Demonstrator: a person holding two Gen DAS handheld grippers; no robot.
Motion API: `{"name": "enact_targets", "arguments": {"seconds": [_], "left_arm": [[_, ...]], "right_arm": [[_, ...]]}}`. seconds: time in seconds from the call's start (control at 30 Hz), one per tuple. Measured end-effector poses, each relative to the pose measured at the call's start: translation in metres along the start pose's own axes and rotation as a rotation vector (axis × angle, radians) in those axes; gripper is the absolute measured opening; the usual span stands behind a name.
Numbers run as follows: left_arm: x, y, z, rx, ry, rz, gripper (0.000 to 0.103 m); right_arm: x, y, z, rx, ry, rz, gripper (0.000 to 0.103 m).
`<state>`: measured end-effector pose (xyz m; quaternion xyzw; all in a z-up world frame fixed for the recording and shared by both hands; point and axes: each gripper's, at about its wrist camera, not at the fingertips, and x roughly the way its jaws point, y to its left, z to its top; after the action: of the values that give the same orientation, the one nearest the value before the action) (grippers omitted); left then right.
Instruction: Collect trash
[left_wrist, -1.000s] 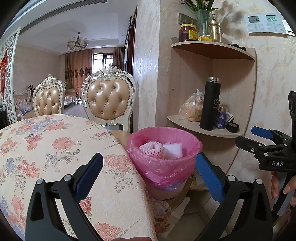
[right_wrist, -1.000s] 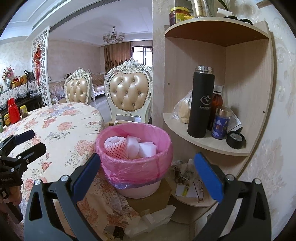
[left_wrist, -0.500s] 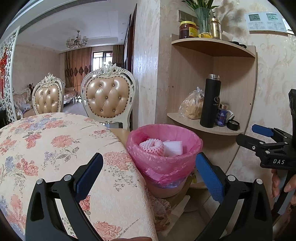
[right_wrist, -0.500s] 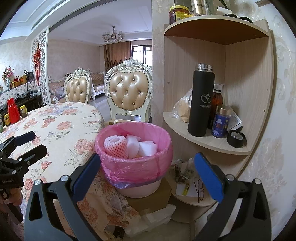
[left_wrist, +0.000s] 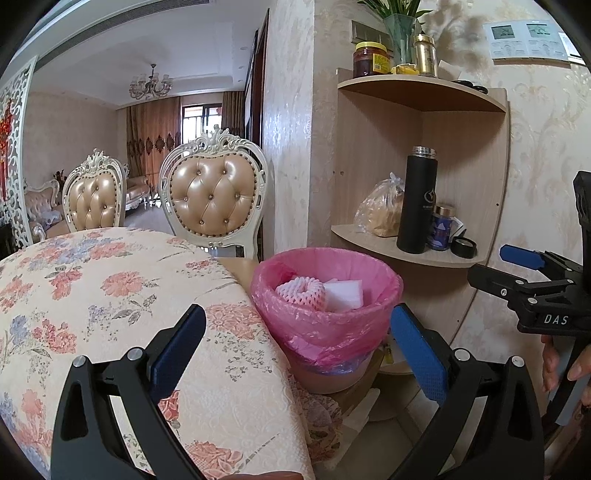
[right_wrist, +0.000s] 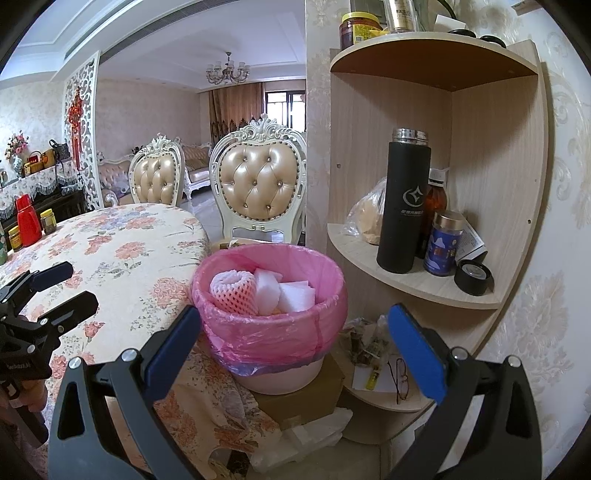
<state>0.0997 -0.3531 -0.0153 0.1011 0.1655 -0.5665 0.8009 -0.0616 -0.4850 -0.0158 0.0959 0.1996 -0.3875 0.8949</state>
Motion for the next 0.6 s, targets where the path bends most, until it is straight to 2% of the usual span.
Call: {"name": "enact_targets", "arguments": {"seconds": [0.6], "left_arm": [[-0.0056, -0.0032, 0.0020, 0.003, -0.014, -0.027, 0.096]], "right_arm": [[0.0004, 0.0010, 0.0026, -0.003, 0.000, 0.009, 0.098]]}}
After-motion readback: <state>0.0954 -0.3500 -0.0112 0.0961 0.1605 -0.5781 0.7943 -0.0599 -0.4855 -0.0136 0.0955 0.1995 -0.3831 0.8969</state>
